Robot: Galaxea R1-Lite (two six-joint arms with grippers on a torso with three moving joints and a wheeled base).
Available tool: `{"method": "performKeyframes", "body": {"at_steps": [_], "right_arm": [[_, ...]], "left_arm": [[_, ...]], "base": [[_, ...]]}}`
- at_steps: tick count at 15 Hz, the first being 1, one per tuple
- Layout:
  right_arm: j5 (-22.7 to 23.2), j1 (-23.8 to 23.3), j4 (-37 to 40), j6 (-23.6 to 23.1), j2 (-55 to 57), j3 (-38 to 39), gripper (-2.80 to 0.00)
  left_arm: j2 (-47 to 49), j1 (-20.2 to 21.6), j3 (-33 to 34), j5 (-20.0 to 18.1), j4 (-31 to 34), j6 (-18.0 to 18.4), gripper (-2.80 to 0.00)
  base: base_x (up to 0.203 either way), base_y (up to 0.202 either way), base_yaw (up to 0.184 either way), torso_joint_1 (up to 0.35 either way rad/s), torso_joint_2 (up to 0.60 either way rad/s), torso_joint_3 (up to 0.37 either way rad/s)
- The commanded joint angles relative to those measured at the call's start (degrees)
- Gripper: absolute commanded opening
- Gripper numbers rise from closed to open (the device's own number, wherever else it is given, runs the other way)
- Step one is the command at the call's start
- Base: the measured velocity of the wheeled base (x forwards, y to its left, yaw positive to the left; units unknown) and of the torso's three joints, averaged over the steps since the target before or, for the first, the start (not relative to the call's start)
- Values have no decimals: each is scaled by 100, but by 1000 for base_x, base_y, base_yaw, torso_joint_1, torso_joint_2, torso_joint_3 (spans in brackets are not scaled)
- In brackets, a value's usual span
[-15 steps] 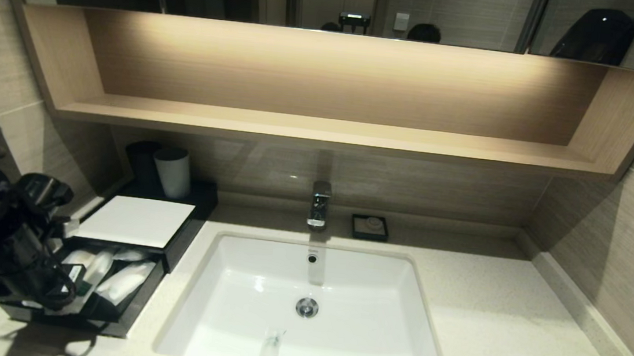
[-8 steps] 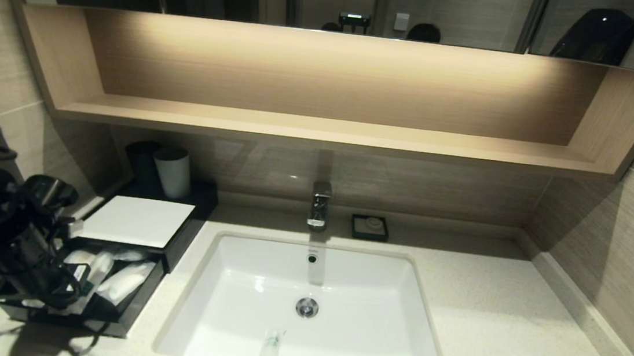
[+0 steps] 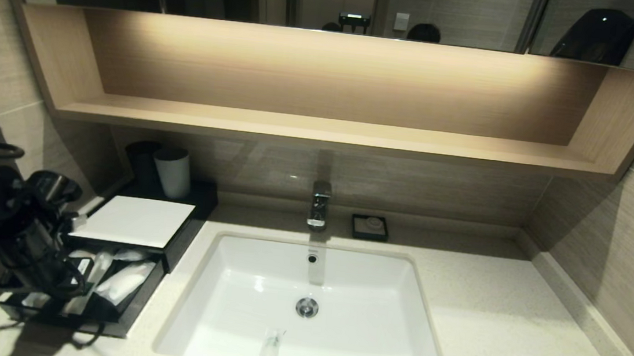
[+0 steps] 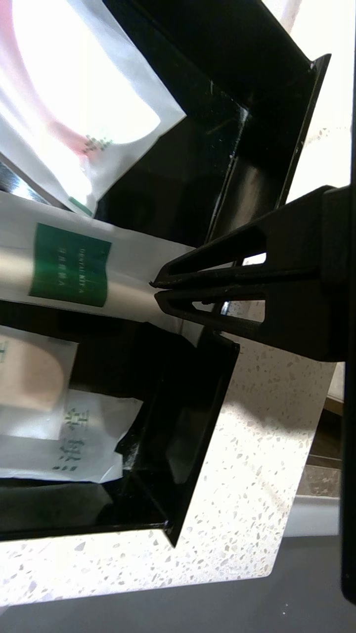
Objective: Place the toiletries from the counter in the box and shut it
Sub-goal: Place the bathroom toiletry into the drawer, then pick up the bathroom toiletry
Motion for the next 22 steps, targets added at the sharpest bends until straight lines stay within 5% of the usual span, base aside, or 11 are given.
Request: {"method": "performKeyframes", "body": {"at_steps": [1, 7, 11, 16, 22], "right_arm": [[-1, 0, 0, -2, 0, 1, -280], [-1, 0, 0, -2, -9, 1, -280], [-1, 0, 0, -2, 0, 1, -280], [-1, 0, 0, -2, -9, 1, -280], [-1, 0, 0, -2, -7, 1, -280]], "left_arm": [[-119, 2, -60, -1, 14, -46, -280], [-1143, -236, -180, -244, 23, -111, -280], [-1539, -1134, -286, -792, 47, -207, -280], [-1322, -2112, -566, -1423, 30, -458, -280], [-474, -2673, -902, -1504, 56, -654, -280]], "base": [[0, 0, 0, 0, 0, 0], [0, 0, 0, 0, 0, 0], [0, 0, 0, 0, 0, 0], [0, 0, 0, 0, 0, 0], [0, 0, 0, 0, 0, 0]]}}
